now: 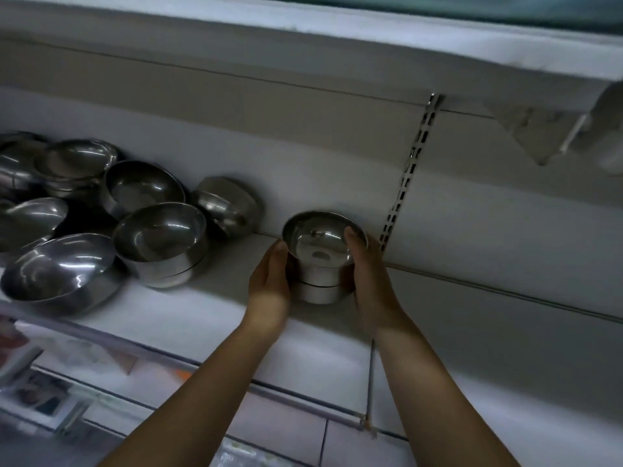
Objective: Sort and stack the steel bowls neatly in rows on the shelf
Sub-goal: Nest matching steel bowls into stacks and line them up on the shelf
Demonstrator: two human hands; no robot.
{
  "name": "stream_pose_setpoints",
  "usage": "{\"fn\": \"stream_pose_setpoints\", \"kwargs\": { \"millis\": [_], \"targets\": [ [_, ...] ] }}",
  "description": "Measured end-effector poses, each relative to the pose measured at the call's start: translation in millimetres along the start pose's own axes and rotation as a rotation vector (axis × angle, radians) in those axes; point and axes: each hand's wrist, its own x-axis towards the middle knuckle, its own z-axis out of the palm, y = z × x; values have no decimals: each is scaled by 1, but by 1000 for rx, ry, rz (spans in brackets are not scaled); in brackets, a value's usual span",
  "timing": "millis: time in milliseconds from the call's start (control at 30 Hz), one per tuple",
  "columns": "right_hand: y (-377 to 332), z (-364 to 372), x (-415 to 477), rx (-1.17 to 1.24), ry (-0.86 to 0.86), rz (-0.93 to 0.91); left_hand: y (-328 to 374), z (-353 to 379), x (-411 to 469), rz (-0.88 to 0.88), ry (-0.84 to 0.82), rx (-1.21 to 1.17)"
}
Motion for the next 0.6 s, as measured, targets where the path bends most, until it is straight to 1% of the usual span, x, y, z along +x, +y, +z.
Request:
{"fn": "stream_pose_setpoints", "kwargs": {
  "millis": [67,167,267,367,433,500,600],
  "targets": [
    [0,13,-6,-18,-41,4,6,-12,-8,-4,70,-58],
    [0,37,-15,-26,-121,32,11,-35,-21,-43,199,-36],
    [6,59,-29,-17,-194,84,9,-57,-32,-2,317,-24],
    [14,72,-47,-57,-287,131,9,-72,-39,43,368,-48],
    [13,74,-50,-115,-309,145,8,-82,-40,56,376,-108],
    [4,74,-43,-225,-316,125,4,-92,-38,78,315,-170],
    [-15,76,-20,-362,-295,-6,1,-100,-33,99,216,-101]
  ]
}}
